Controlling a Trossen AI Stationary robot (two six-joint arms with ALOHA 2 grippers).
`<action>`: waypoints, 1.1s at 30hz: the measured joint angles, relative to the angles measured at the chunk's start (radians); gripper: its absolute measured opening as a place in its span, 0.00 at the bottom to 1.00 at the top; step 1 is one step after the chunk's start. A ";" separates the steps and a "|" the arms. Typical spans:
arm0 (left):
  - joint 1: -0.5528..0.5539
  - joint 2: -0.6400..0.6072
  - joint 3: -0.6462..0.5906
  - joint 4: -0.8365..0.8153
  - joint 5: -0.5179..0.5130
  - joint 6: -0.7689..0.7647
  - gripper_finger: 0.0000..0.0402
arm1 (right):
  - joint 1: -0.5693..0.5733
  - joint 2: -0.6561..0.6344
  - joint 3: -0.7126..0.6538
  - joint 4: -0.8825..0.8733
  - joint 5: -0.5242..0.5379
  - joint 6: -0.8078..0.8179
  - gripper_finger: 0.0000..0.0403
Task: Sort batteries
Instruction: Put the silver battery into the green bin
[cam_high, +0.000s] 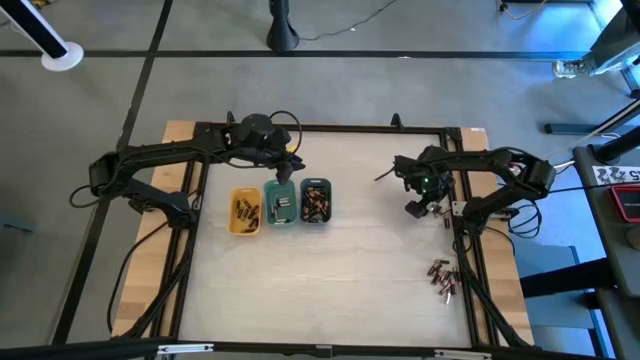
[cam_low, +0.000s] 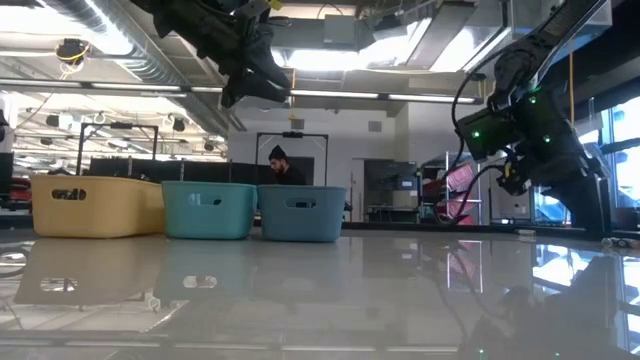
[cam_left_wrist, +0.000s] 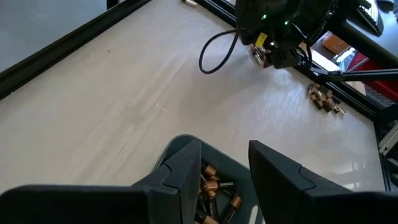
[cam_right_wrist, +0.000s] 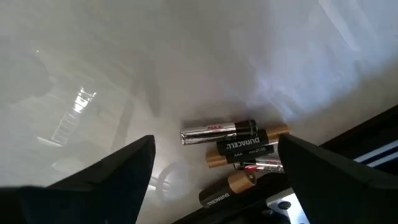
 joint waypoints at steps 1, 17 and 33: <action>0.000 0.000 0.000 0.001 0.000 0.000 0.31 | 0.000 0.000 -0.004 0.002 0.000 0.000 0.84; 0.000 -0.001 0.000 0.001 0.000 -0.012 0.31 | 0.000 0.018 -0.005 0.025 -0.001 -0.016 0.79; -0.012 -0.001 0.000 -0.001 0.000 -0.018 0.31 | -0.001 0.125 -0.006 0.026 -0.024 -0.034 0.79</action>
